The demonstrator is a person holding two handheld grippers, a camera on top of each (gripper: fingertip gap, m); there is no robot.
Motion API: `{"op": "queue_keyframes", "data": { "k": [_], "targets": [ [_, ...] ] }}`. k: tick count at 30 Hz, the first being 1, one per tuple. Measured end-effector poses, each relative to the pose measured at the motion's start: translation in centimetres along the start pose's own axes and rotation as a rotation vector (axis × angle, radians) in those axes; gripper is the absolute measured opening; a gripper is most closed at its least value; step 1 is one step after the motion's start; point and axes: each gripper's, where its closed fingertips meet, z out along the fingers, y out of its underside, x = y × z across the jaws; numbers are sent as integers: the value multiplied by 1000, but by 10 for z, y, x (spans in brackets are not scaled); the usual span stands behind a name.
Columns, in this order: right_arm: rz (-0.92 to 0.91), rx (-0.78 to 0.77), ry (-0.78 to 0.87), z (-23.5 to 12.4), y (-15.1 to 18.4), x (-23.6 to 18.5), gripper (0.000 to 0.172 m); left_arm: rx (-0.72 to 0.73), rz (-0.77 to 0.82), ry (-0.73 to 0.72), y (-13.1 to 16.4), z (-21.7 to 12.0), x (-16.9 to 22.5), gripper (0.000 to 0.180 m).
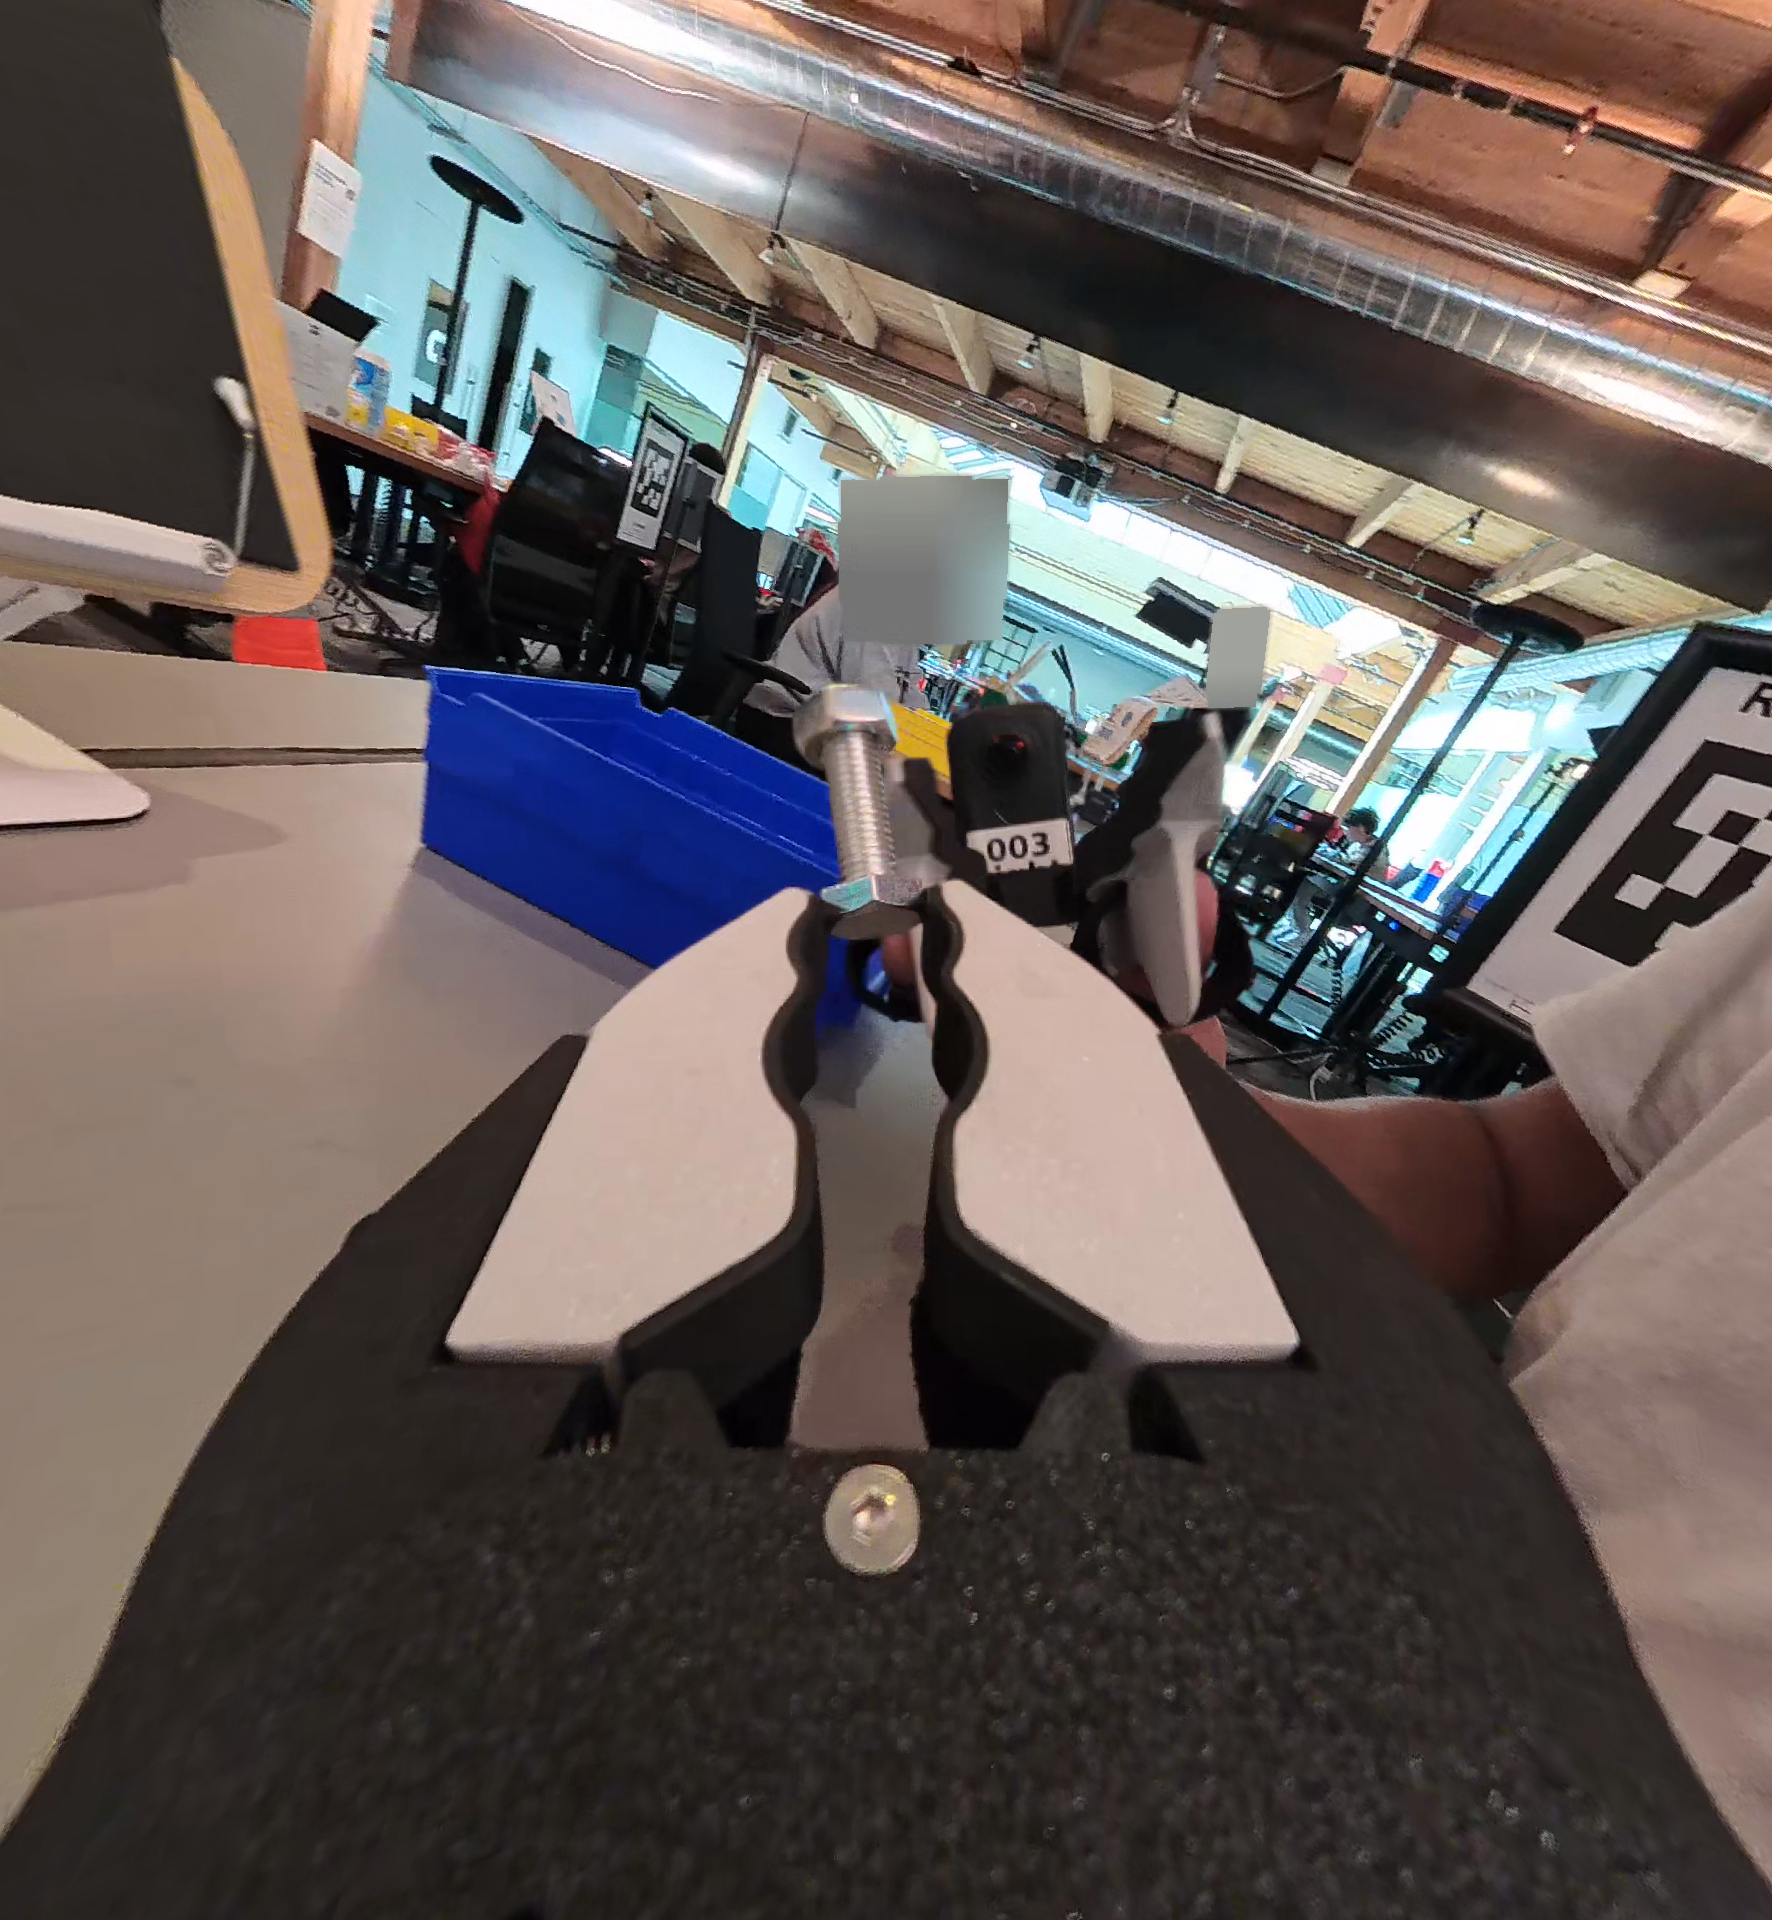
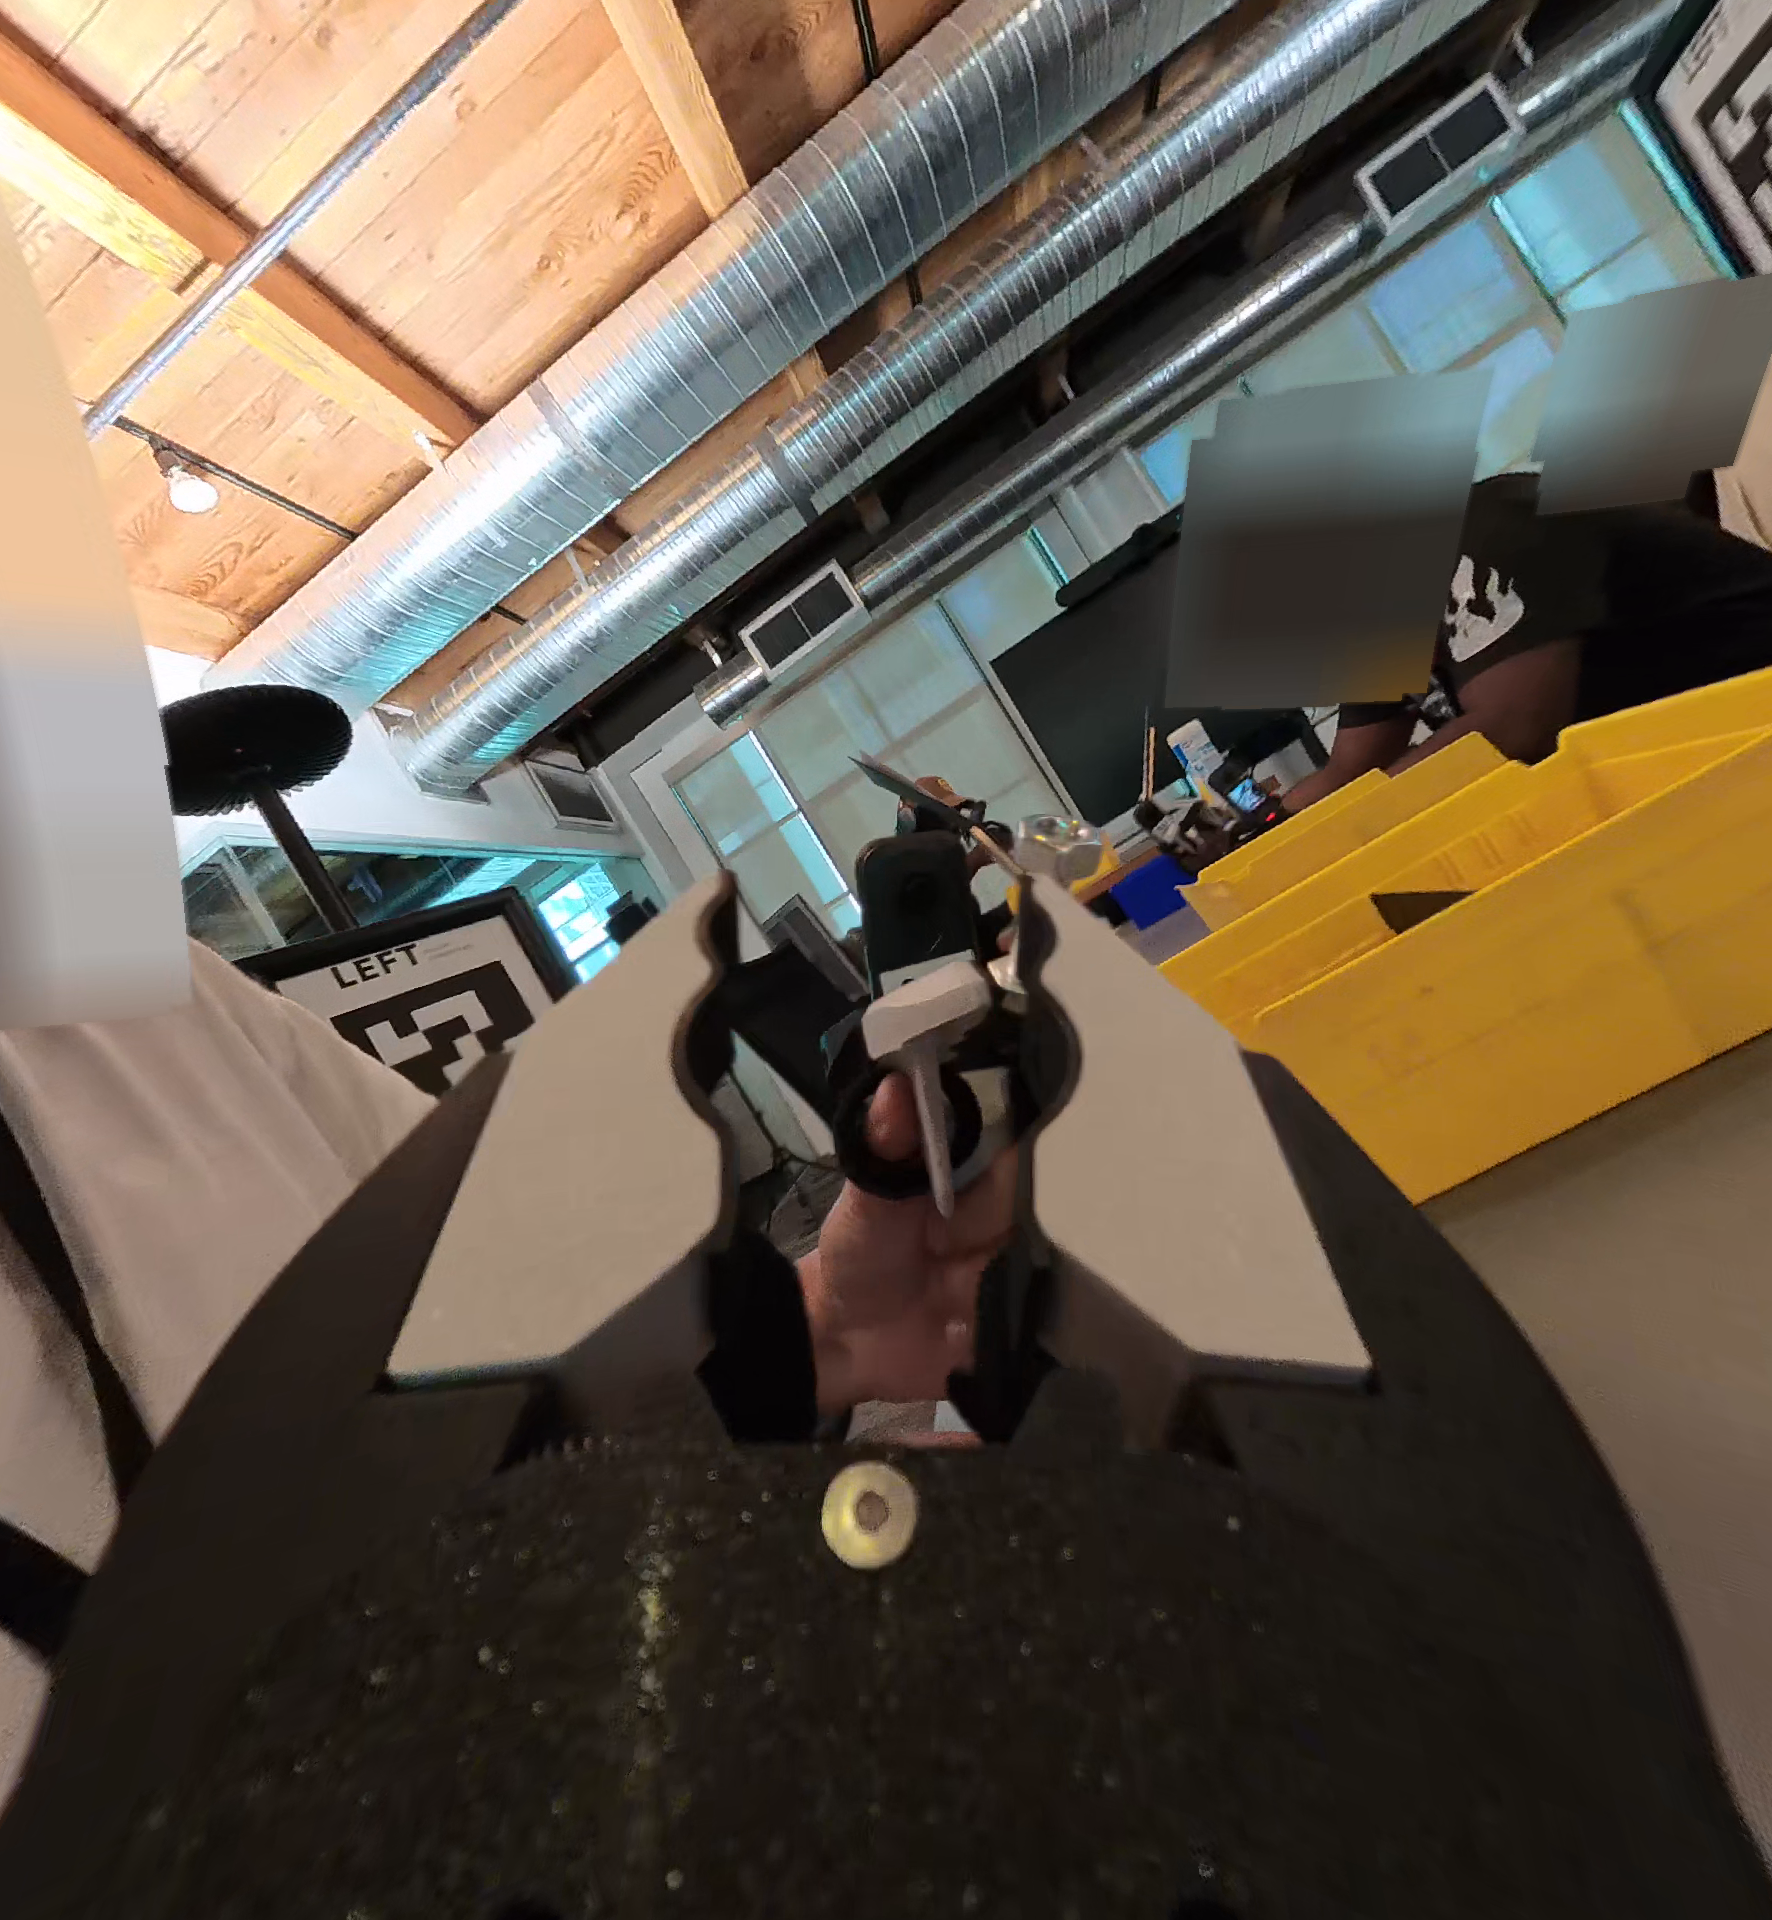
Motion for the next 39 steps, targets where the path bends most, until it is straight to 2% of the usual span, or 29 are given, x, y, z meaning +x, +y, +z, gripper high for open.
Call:
{"op": "queue_keyframes", "data": {
  "k": [2, 7, 9, 10, 13, 14, 15, 16, 17, 19, 21, 23, 27, 30, 32, 33, 34, 35, 39],
  "targets": [
    [-6, 33, 45, -7, -5, 11, 48, 6, -11, -8, 0, -1, -2, 17],
    [28, 40, 10, 8, -3, 8, 75, -18, -50, 73, 13, 17, 20, 17],
    [20, 63, -38, 13, -7, -4, 76, -28, -82, 101, 21, 28, 25, 17],
    [10, 65, -26, 12, -8, -4, 81, -25, -100, 102, 23, 32, 24, 17],
    [-6, 76, 58, -6, -13, 7, 81, 20, -163, 86, 16, 34, 10, 17],
    [-2, 62, 68, -13, -12, 9, 80, 32, -156, 58, 13, 32, 4, 17],
    [-16, 49, 59, -21, -12, 7, 69, 44, -155, 33, 9, 30, -1, 17],
    [-51, 53, 32, -28, -15, 1, 46, 51, -160, 12, 6, 29, -6, 17],
    [-69, 73, 55, -35, -19, 3, 43, 61, -162, -3, 4, 28, -10, 17],
    [-72, 120, 105, -43, -30, 12, 49, 79, -172, -3, 4, 30, -9, 17],
    [-51, 114, 135, -42, -30, 20, 66, 70, -187, 27, 10, 38, 0, 17],
    [-35, 115, 129, -37, -27, 22, 76, 42, -200, 75, 19, 49, 13, 17],
    [-20, 135, 66, -29, -22, 8, 79, 2, -223, 139, 33, 64, 28, 17],
    [-43, 121, 86, -33, -18, 5, 82, 19, -246, 127, 31, 61, 18, 17],
    [-50, 98, 99, -36, -14, 7, 78, 63, -256, 104, 22, 52, 9, 17],
    [-47, 89, 86, -37, -12, 7, 66, 84, -262, 87, 18, 47, 3, 17],
    [-55, 91, 36, -38, -12, 2, 38, 93, -269, 63, 16, 43, -4, 17],
    [-43, 99, 34, -38, -12, 3, 35, 98, -274, 40, 15, 39, -10, 17],
    [8, 109, 146, -36, -7, 28, 69, 122, -336, 59, 17, 36, -9, 17]
  ]
}}
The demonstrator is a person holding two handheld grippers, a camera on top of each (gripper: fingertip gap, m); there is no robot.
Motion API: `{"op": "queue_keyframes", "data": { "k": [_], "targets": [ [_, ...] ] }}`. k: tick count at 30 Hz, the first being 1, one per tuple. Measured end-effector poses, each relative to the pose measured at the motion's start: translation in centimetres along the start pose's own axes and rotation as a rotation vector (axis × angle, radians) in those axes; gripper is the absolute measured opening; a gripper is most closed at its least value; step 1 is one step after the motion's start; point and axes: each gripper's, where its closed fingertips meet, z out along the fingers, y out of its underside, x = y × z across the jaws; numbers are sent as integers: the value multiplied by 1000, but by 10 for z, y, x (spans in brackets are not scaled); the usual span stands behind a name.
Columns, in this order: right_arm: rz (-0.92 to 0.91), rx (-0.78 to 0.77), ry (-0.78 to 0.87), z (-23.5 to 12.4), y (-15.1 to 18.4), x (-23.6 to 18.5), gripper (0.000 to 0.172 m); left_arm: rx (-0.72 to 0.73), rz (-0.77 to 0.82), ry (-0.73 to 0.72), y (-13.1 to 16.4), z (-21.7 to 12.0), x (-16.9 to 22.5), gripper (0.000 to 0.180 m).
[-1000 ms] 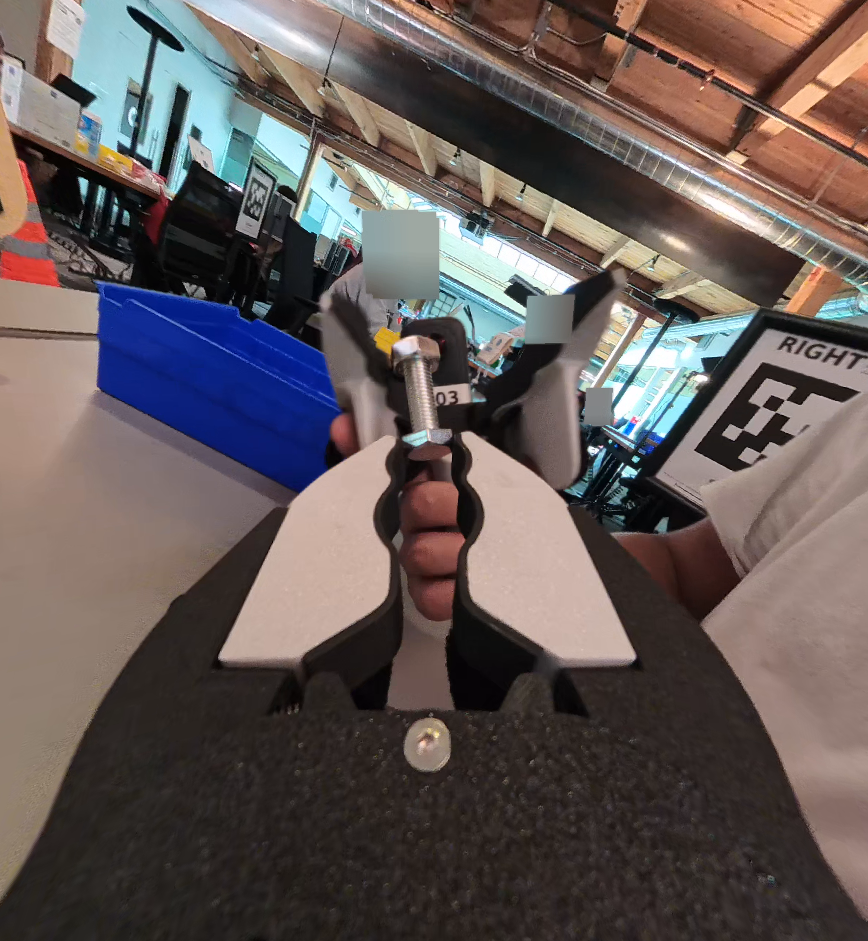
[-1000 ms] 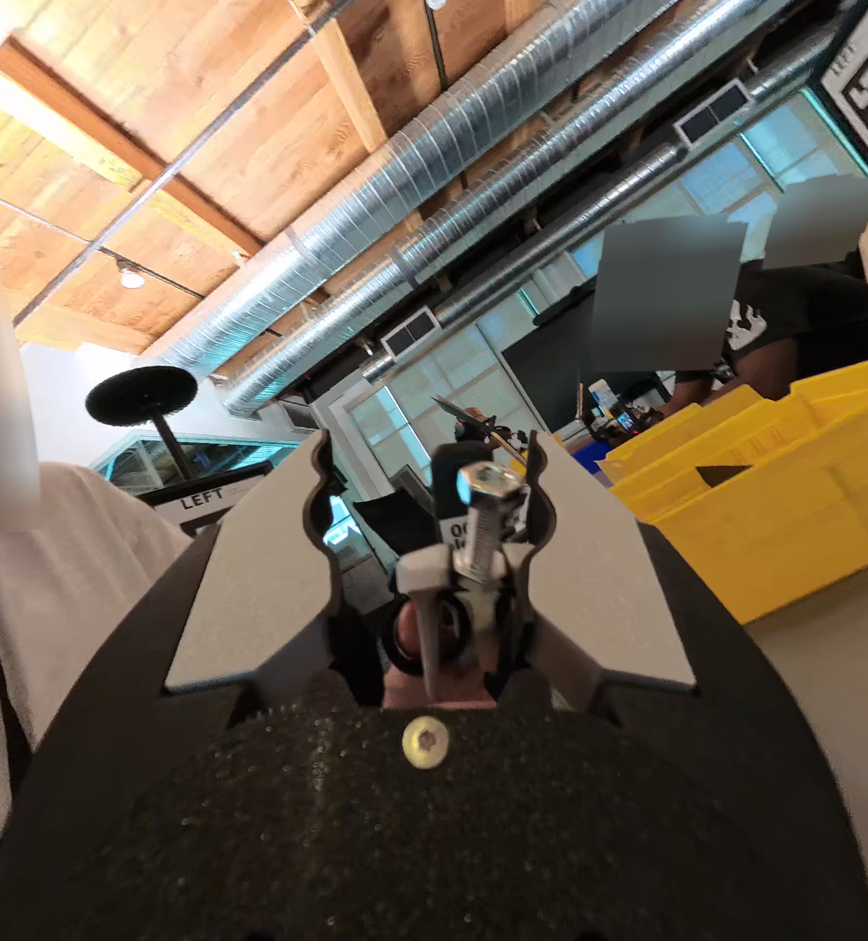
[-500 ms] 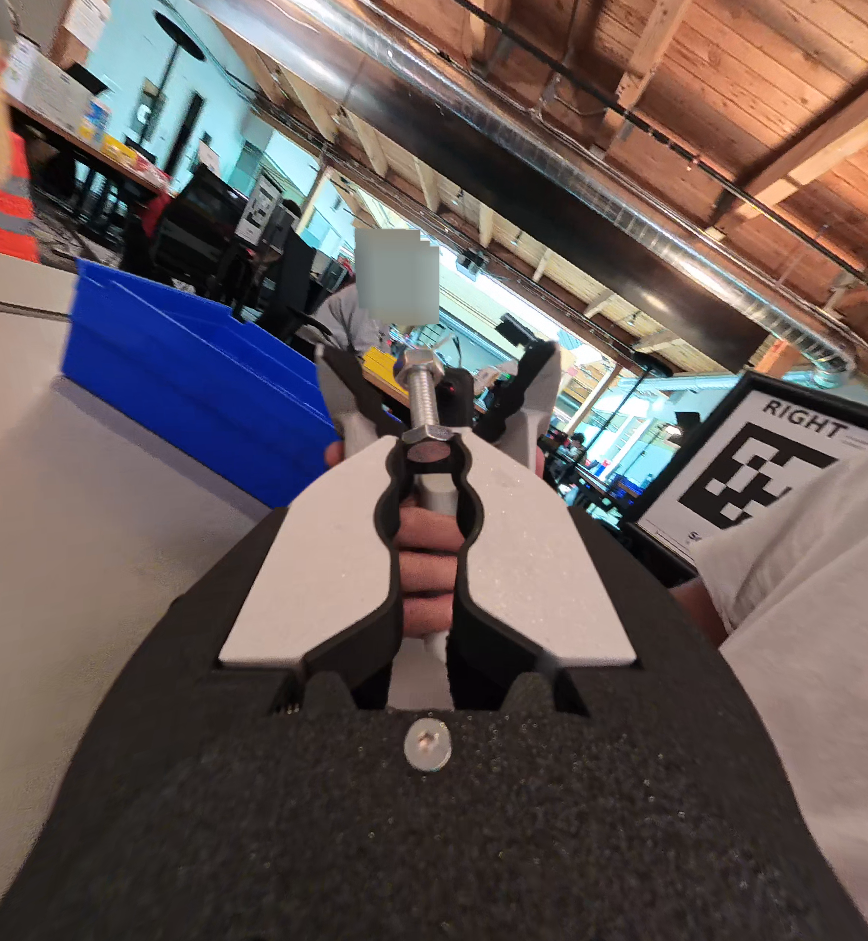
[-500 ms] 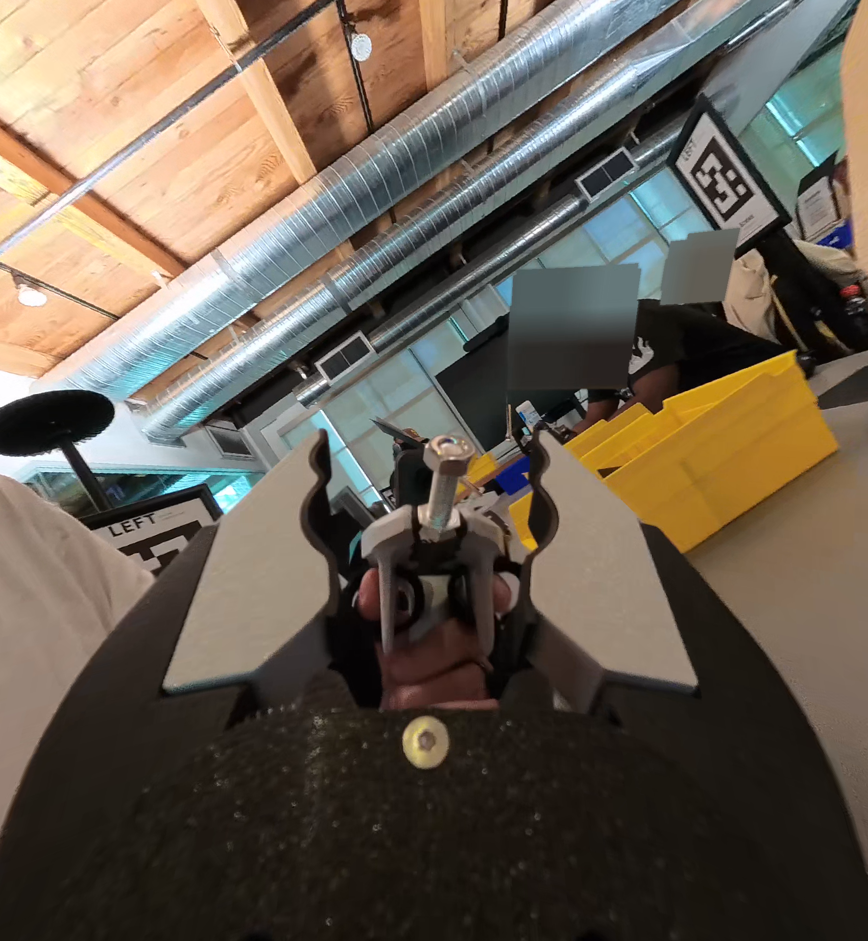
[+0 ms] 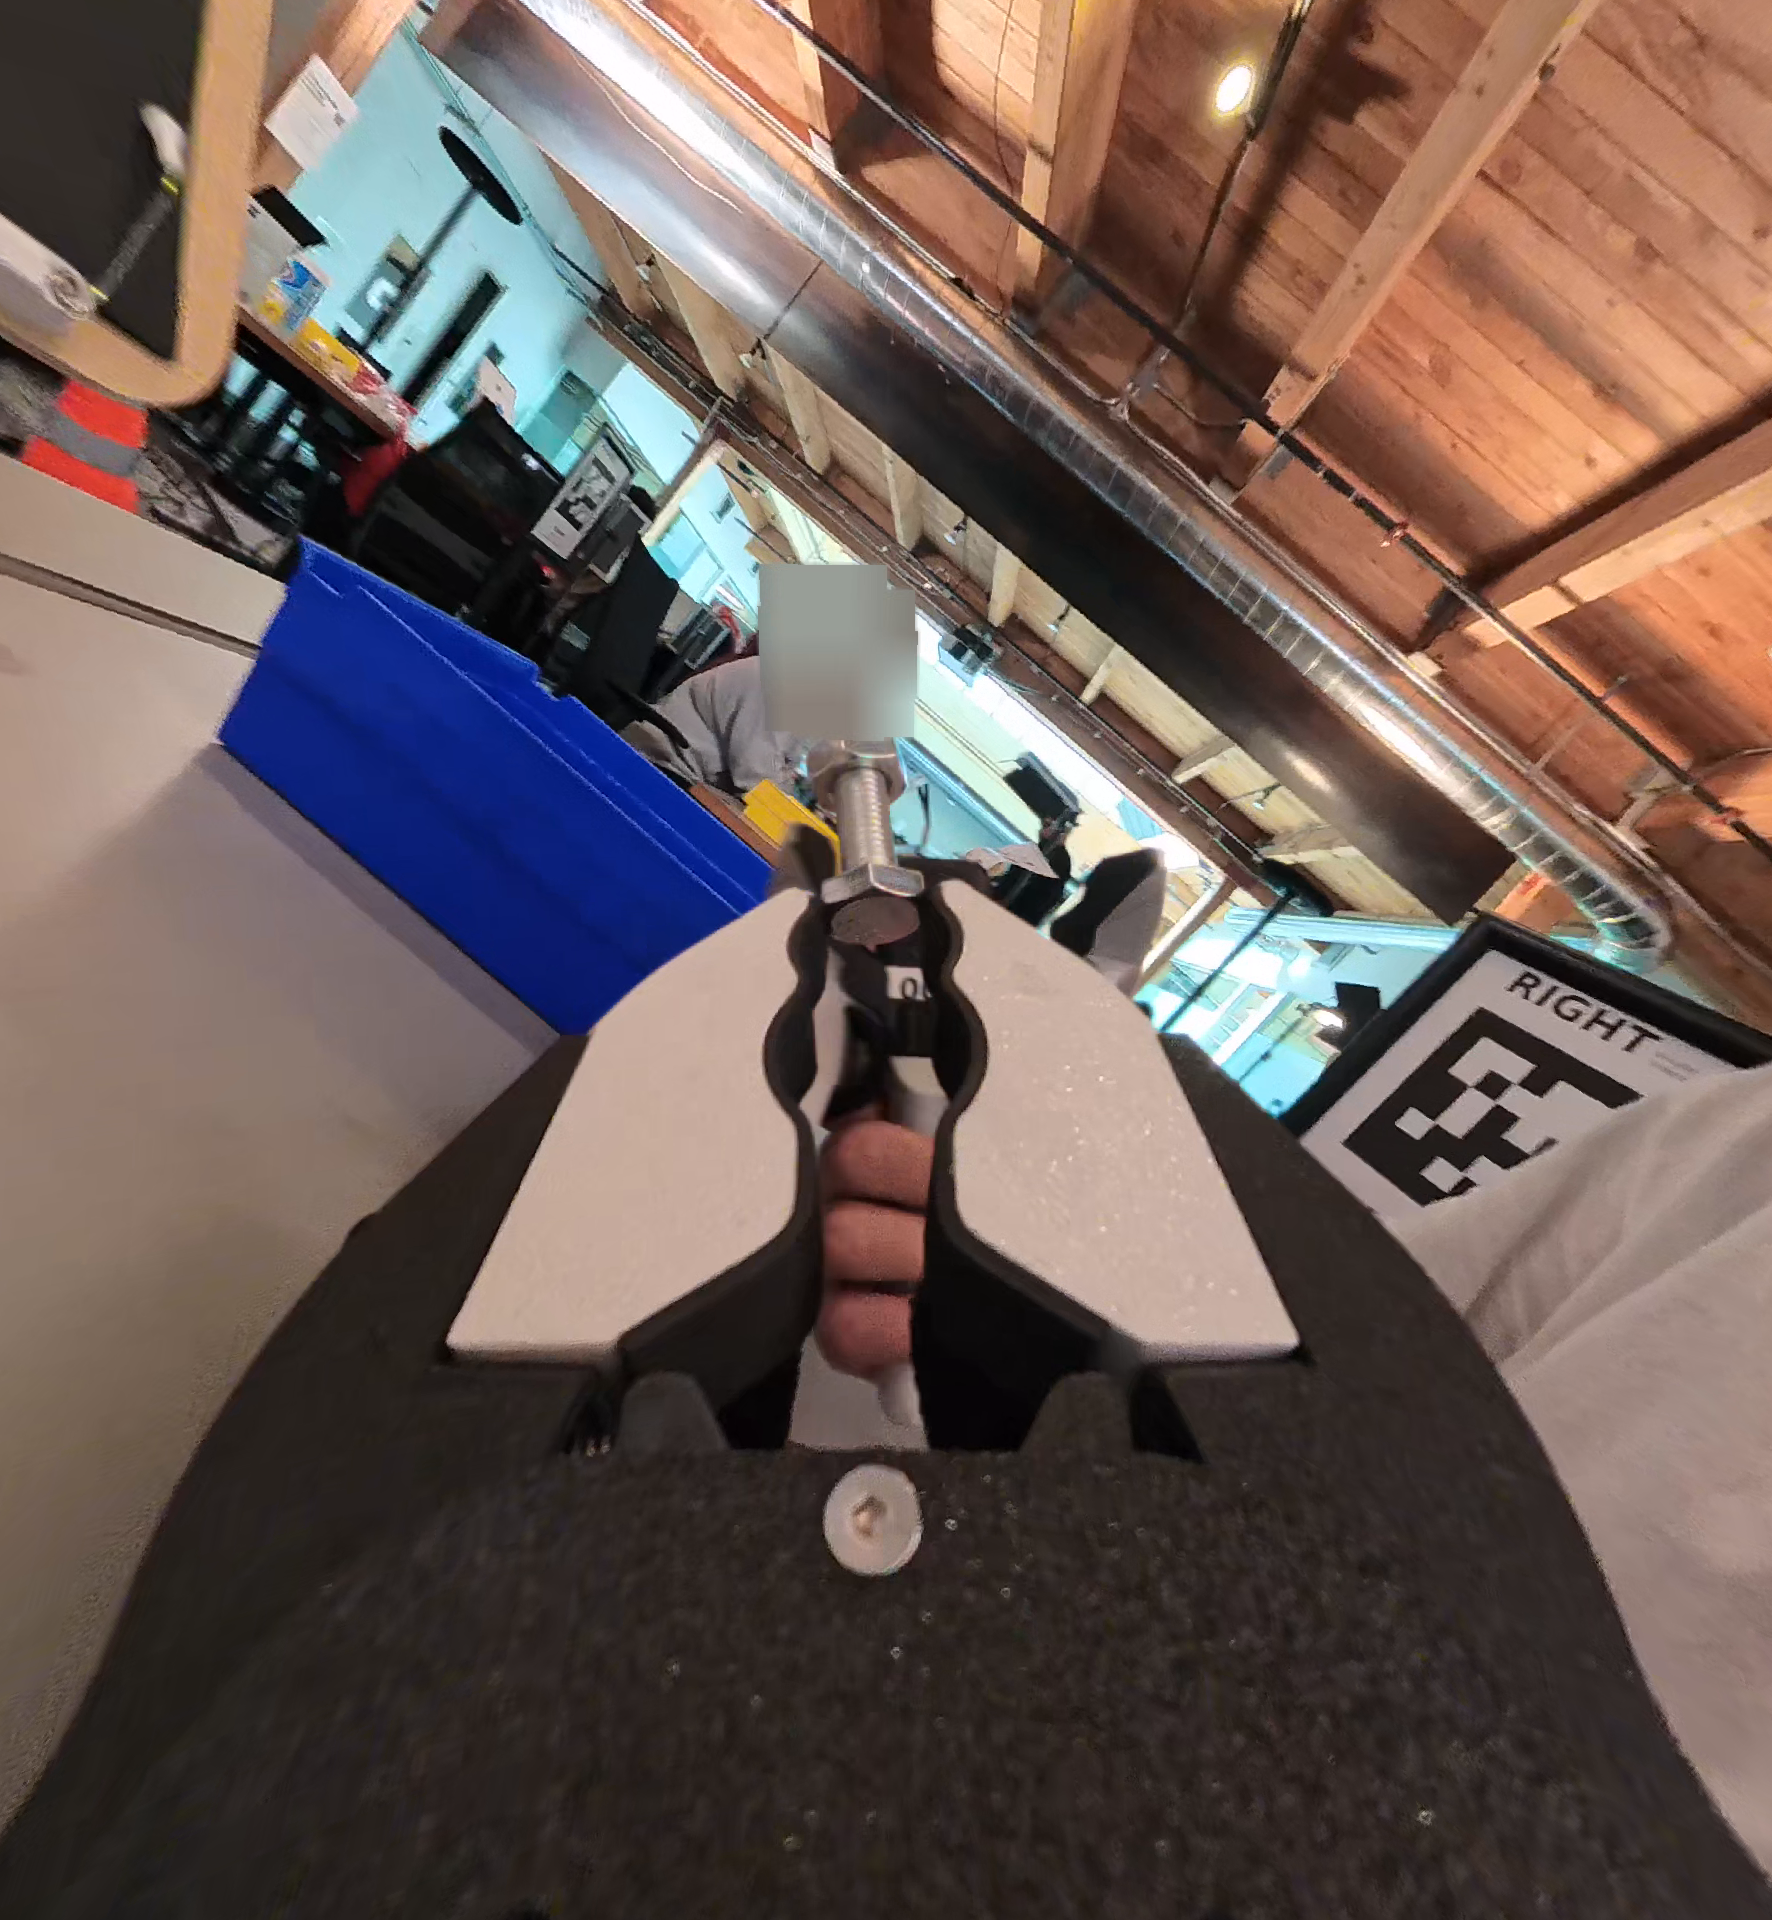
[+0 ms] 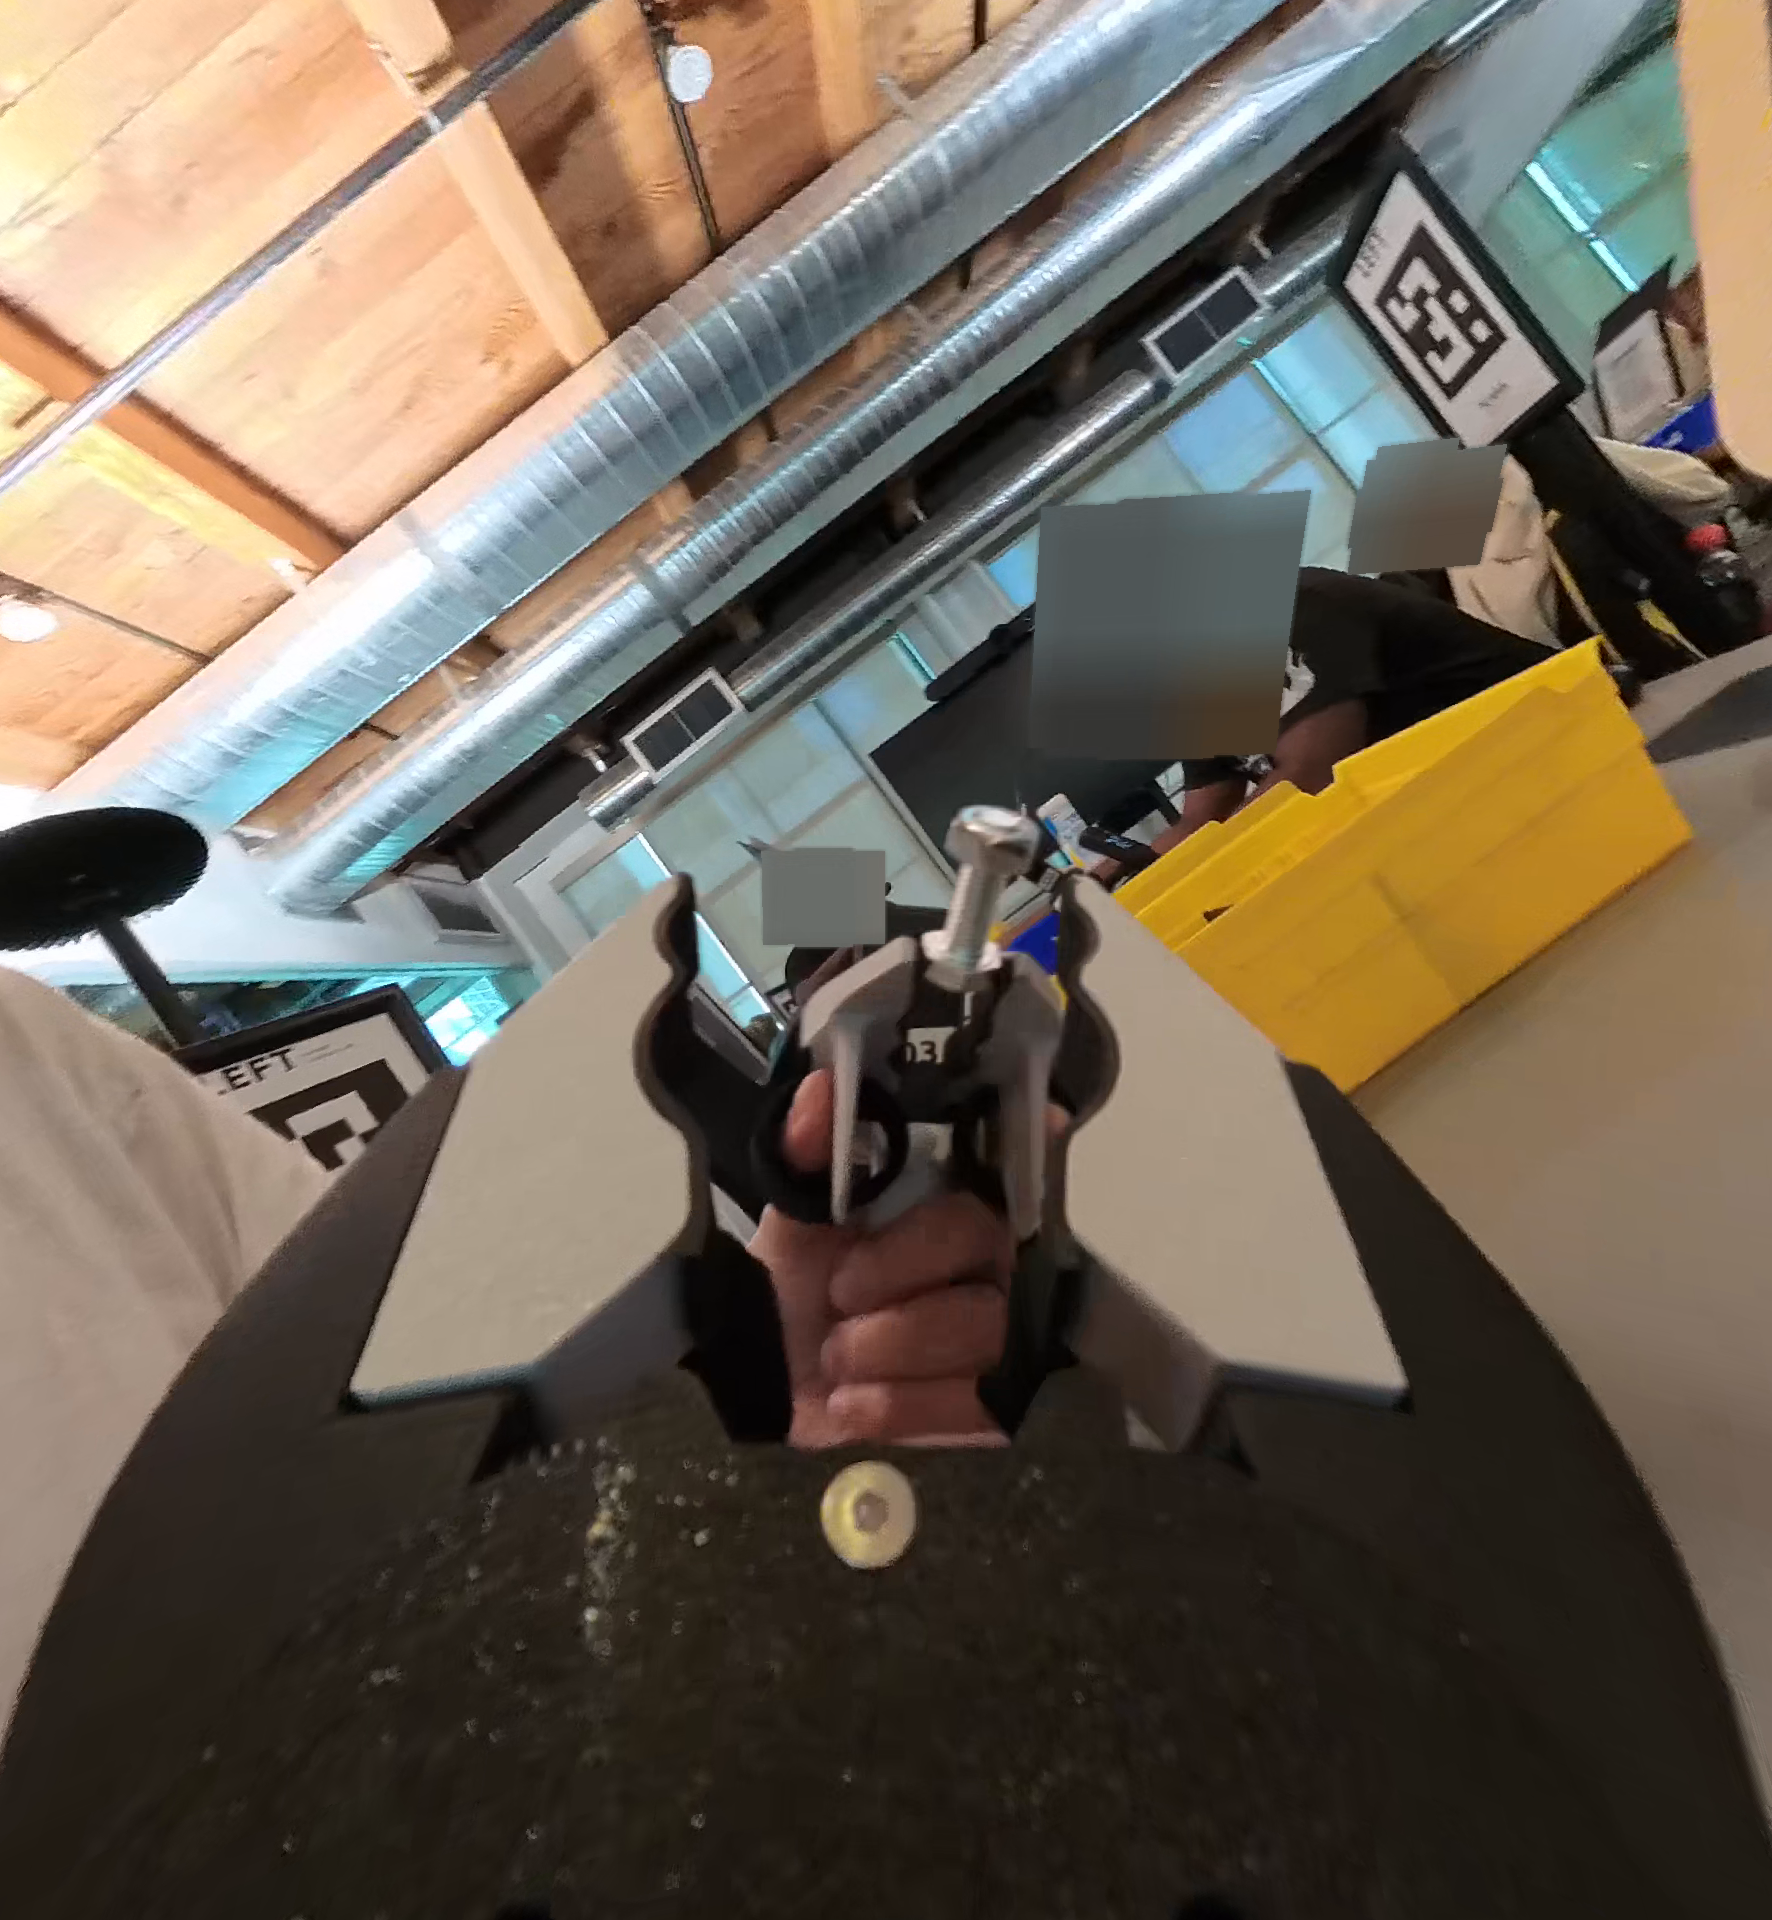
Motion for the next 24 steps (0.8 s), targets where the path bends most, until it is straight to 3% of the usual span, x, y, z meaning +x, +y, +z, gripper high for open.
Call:
{"op": "queue_keyframes", "data": {
  "k": [5, 9, 11, 12, 13, 16, 20, 24],
  "targets": [
    [-6, 44, -20, 17, 1, -7, 79, -73, -16, 40, 23, 12, 11, 17],
    [22, 66, -17, 17, 1, -9, 86, -51, 3, 2, 16, 6, 4, 17],
    [29, 42, -43, 11, 5, -11, 74, -2, 37, -33, -1, -5, -1, 17],
    [3, 39, -129, 7, 3, -24, 40, 19, 54, -75, -8, -12, -7, 17],
    [-1, 49, -143, 4, 0, -26, 38, 22, 70, -108, -13, -18, -13, 17],
    [-3, 63, -58, 0, -7, -10, 52, 32, 80, -126, -18, -25, -17, 17],
    [71, 40, 20, 8, 0, 12, 81, -39, 78, -63, 1, -10, -4, 17],
    [74, 20, -37, 19, 10, -1, 82, -99, 38, 12, 25, 8, 9, 17]
  ]
}}
